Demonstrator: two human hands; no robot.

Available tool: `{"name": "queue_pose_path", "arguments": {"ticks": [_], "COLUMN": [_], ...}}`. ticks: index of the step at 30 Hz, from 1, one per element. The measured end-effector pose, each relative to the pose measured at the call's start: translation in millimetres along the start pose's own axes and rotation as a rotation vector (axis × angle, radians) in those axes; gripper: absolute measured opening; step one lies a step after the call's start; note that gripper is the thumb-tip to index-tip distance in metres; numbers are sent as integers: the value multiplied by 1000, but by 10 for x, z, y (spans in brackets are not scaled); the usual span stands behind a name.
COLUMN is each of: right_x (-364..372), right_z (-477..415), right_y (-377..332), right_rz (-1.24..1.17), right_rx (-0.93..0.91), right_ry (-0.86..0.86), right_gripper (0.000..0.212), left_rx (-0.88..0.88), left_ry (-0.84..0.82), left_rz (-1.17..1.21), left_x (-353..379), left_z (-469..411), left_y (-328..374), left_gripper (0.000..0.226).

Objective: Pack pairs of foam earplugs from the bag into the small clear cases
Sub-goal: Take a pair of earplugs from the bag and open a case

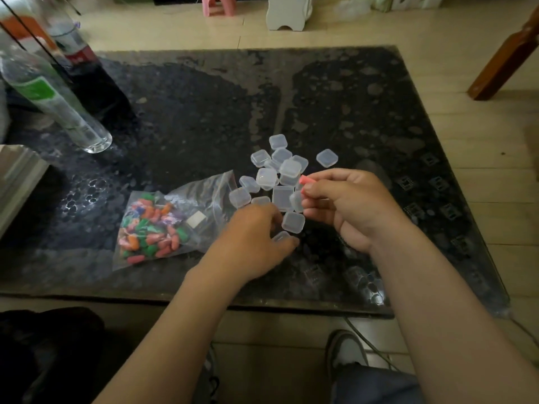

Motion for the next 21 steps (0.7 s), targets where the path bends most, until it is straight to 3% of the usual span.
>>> {"name": "queue_pose_path", "arguments": {"ticks": [7, 15, 19, 21], "right_x": [159, 303, 389, 421], "right_z": [31, -32, -27, -32], "right_y": [61, 76, 81, 103], "right_rz": [-201, -382, -325, -227], "right_rx": [74, 141, 151, 163], "right_ry": [-102, -164, -188, -175], "right_gripper": [12, 24, 31, 19], "left_rx": [70, -40, 15, 50], "left_ry": [-27, 255, 288, 295], "left_rz": [-177, 441, 499, 509], "left_x": [144, -484, -595, -627], "left_z": [79, 110, 134, 149], "left_y": [98, -173, -209, -193], "left_gripper": [39, 36, 38, 39]}}
Point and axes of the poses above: each hand's wrist, its own z-axis away from the middle knuckle, its own x-axis out of the palm, y = z × x, the point moved 10 cm from there along -z, towards the middle knuckle, and after that the axes turned 3 degrees about -z, right-handed, at the moved point
